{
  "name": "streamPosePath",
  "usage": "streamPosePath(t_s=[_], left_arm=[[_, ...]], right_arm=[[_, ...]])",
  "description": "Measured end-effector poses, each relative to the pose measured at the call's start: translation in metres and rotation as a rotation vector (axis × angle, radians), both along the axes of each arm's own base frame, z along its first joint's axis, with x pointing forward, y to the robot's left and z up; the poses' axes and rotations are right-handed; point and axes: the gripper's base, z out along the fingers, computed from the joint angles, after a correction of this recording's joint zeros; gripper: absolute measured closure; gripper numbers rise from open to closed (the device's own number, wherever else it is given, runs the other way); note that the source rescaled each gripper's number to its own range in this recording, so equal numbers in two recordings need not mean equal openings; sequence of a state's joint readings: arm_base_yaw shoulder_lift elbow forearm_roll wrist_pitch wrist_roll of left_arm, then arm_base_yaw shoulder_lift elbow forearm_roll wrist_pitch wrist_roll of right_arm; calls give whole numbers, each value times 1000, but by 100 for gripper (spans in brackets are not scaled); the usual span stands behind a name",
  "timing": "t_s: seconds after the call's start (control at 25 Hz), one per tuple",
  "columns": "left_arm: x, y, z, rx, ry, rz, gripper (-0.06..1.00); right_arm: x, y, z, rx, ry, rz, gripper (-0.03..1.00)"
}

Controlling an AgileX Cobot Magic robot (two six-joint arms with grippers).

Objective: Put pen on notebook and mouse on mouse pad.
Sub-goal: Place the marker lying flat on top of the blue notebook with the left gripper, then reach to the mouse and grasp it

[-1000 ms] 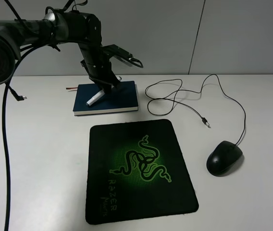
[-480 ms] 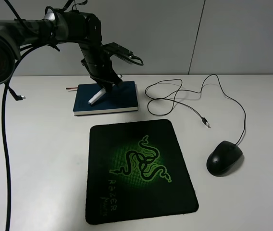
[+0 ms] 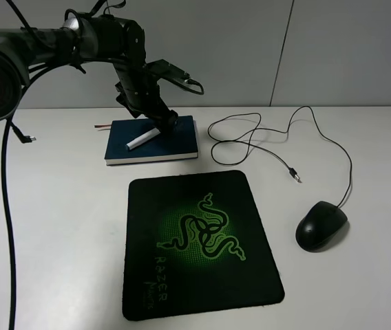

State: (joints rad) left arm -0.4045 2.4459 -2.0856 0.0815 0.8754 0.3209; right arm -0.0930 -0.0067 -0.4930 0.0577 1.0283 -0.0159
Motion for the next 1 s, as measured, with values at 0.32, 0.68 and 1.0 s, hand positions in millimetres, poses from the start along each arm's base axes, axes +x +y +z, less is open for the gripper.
streamPosePath(t_s=[0.32, 0.68, 1.0], left_arm=[[-3, 1, 12, 12, 27, 3, -5], [-31, 13, 80, 29, 112, 65, -5], [-55, 11, 155, -160, 31, 85, -5]], right_arm=[[0, 0, 0, 0, 0, 0, -3], [0, 0, 0, 0, 0, 0, -3], [0, 0, 0, 0, 0, 0, -3]])
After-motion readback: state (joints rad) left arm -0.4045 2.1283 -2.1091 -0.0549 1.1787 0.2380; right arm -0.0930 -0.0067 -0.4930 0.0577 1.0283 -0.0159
